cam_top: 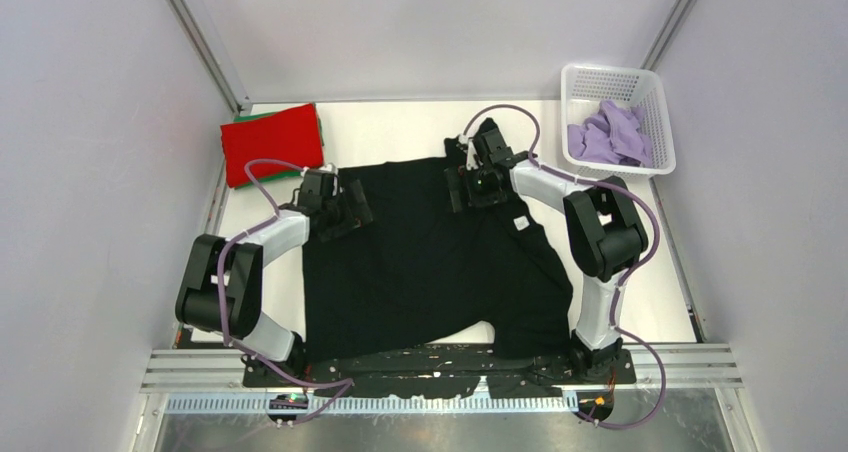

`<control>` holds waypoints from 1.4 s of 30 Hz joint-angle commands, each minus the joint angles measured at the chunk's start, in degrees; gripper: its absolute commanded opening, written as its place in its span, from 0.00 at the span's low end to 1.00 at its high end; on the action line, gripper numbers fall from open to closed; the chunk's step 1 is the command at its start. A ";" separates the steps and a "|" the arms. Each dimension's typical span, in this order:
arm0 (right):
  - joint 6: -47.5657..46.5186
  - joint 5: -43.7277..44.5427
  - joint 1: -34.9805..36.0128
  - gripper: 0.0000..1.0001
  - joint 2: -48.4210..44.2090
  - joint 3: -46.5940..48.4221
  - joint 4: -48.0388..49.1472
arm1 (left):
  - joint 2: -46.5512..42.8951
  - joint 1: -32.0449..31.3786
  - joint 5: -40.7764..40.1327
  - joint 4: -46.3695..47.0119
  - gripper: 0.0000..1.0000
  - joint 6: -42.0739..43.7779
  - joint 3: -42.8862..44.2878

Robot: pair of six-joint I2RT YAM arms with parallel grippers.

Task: Fold and stack the t-shirts
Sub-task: Flatten out the tshirt

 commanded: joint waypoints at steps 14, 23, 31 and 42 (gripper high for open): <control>-1.30 25.37 -13.00 0.95 0.71 9.16 -8.03 | 2.82 5.85 1.79 3.81 1.00 0.05 -0.51; -3.48 24.04 -12.08 0.95 -5.92 8.04 -7.49 | 0.67 5.87 1.03 2.65 0.99 0.07 0.30; -0.14 21.51 -4.71 0.96 -14.40 -1.97 -4.54 | -2.89 5.22 3.20 2.87 0.99 -1.65 -0.75; 3.90 15.53 -7.99 0.96 -12.87 -12.14 2.33 | 0.06 0.45 5.09 3.96 0.99 -4.00 -2.38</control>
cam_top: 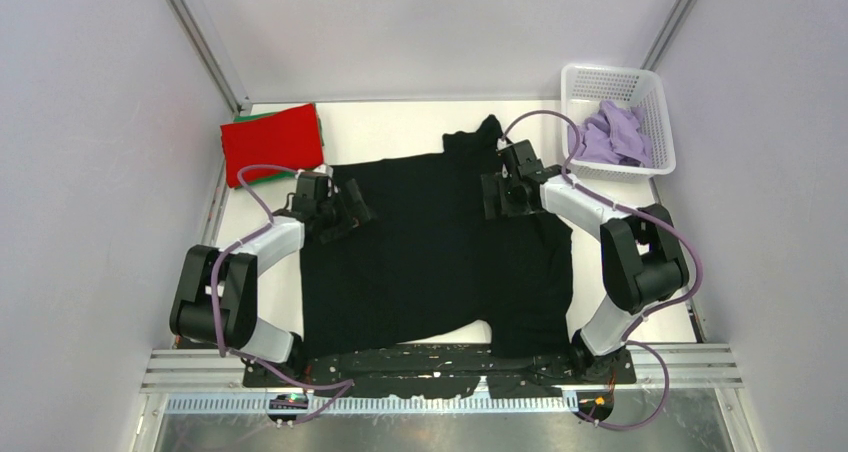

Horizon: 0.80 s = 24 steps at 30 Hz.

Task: Fold and stack the t-shirts
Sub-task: Flatten out the tshirt

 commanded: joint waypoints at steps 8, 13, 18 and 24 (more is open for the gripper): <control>1.88 -2.91 -9.39 0.96 10.40 7.20 4.39 | 5.05 1.93 -0.25 0.08 1.00 -0.42 0.95; 1.69 -0.63 -10.54 0.95 12.02 11.37 3.14 | 5.21 3.90 -0.25 0.23 1.00 -0.14 0.95; 0.65 -1.59 -10.58 0.95 10.64 12.43 2.89 | 7.51 4.03 0.54 0.54 1.00 -0.02 4.04; -1.00 -1.71 -8.04 0.95 3.34 6.32 4.53 | 13.52 4.12 1.56 -0.23 1.00 -0.02 11.23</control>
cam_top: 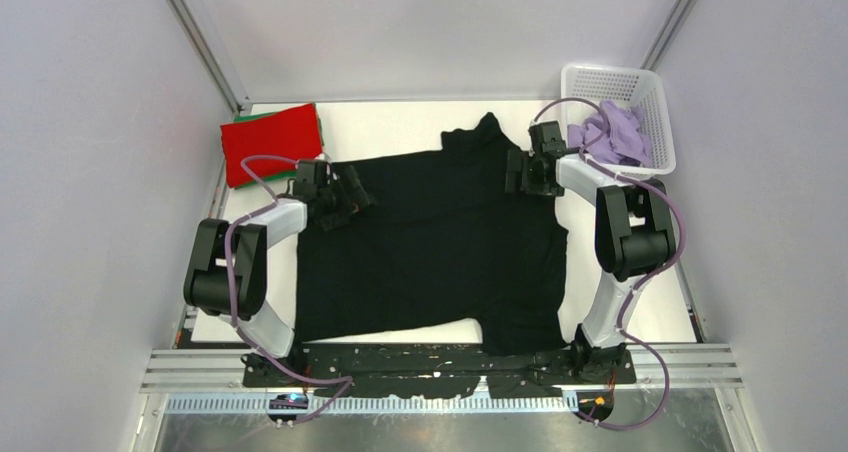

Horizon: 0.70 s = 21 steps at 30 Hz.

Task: Fold and stack the t-shirts
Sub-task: Flatten out the tshirt

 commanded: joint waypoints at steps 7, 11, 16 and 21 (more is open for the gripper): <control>0.28 7.89 11.12 0.95 -15.76 -9.46 -0.61 | 9.26 0.62 -2.38 -6.79 0.99 2.46 14.16; 4.86 5.59 15.24 0.95 -18.18 -14.13 -0.04 | 3.87 0.46 -1.61 -4.54 1.00 1.82 8.75; 7.53 3.40 21.26 0.95 -20.84 -18.78 0.14 | -9.06 -2.36 -4.27 -6.08 1.00 1.95 -0.48; 12.53 3.62 22.24 0.95 -24.99 -25.16 -0.22 | -17.25 -9.72 -12.84 -8.80 1.00 -2.25 -8.81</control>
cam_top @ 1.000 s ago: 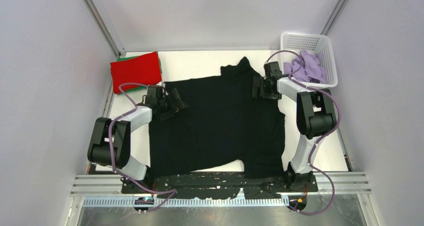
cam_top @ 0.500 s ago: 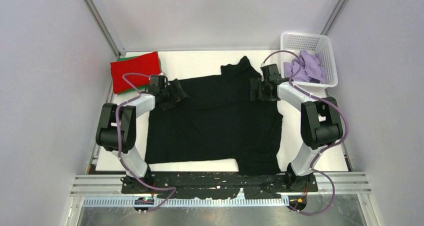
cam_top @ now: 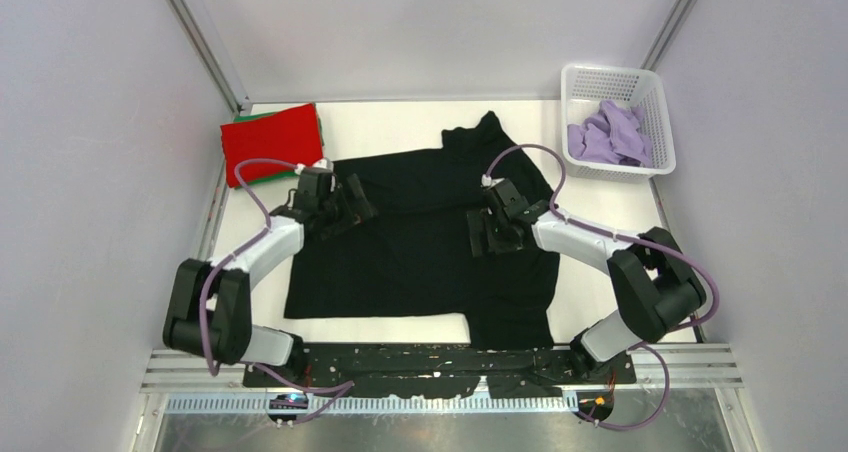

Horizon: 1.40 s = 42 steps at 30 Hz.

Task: Fold and stack the t-shirts
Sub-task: Flatten out the tshirt

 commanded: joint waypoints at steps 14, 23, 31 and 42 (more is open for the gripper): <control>7.34 -4.40 -7.91 0.95 -0.10 -6.42 4.96 | 11.61 -8.78 -2.00 1.65 0.99 -3.89 0.38; 7.08 -11.01 -16.92 0.95 9.80 3.86 7.05 | 21.78 -5.26 -1.27 -2.24 1.00 -0.98 14.30; 4.81 -6.94 -18.49 0.96 12.74 15.79 3.69 | 19.67 -3.99 -0.22 -5.63 1.00 4.47 21.77; 3.37 -6.98 -18.32 0.95 -15.25 0.21 11.31 | -12.30 -7.10 -10.95 -15.45 1.00 -1.04 -3.43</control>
